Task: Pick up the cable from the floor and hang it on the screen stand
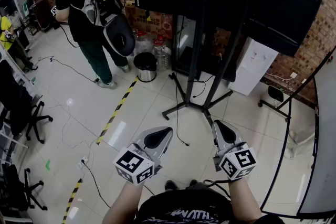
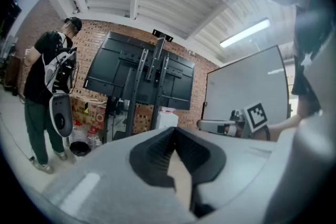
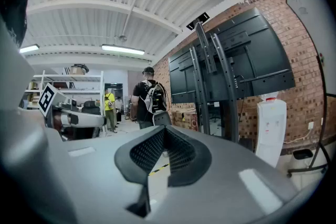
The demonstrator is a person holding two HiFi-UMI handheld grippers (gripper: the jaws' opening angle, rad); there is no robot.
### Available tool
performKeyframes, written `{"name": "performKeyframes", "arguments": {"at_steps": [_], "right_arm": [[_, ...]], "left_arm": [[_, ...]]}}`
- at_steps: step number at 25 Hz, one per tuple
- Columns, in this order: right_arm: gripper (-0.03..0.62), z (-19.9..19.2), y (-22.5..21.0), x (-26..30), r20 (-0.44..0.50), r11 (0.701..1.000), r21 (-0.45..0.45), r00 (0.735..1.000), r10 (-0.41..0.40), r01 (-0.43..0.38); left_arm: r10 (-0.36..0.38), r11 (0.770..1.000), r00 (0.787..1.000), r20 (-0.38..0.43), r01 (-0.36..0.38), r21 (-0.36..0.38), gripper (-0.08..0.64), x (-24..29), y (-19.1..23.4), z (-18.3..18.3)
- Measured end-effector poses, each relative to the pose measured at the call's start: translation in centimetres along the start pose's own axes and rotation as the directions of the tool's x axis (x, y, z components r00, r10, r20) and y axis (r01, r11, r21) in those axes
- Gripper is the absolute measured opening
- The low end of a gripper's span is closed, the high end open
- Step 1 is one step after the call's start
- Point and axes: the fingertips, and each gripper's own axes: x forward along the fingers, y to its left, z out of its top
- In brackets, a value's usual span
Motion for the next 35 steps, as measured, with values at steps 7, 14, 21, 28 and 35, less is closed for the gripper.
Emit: {"name": "performKeyframes", "arguments": {"at_steps": [7, 14, 21, 28, 35], "right_arm": [[0.008, -1.2, -0.2, 0.7, 0.010, 1.000, -0.002, 1.000, -0.023, 0.023], [0.008, -2.4, -2.9, 3.5, -0.005, 0.999, 0.036, 1.000, 0.015, -0.015], [0.008, -4.9, -7.8, 7.9, -0.031, 0.994, 0.095, 0.998, 0.058, -0.055], [0.009, -8.5, -15.2, 13.0, -0.144, 0.993, 0.047, 0.983, 0.114, -0.109], [0.011, -18.7, -17.9, 18.3, -0.360, 0.983, 0.041, 0.915, 0.181, -0.179]], "left_arm": [[0.009, 1.000, 1.000, -0.023, -0.009, 0.000, 0.001, -0.4, 2.1, -1.0], [0.068, 0.998, 0.996, -0.049, -0.068, 0.000, 0.001, 1.4, 4.1, -1.9], [0.178, 0.984, 0.983, -0.049, -0.177, 0.034, 0.002, 5.8, 6.2, -1.9], [0.265, 0.964, 0.960, -0.095, -0.264, 0.019, 0.000, 14.4, 10.1, -3.2], [0.347, 0.936, 0.921, -0.176, -0.352, 0.001, 0.002, 18.4, 15.7, -6.7]]}}
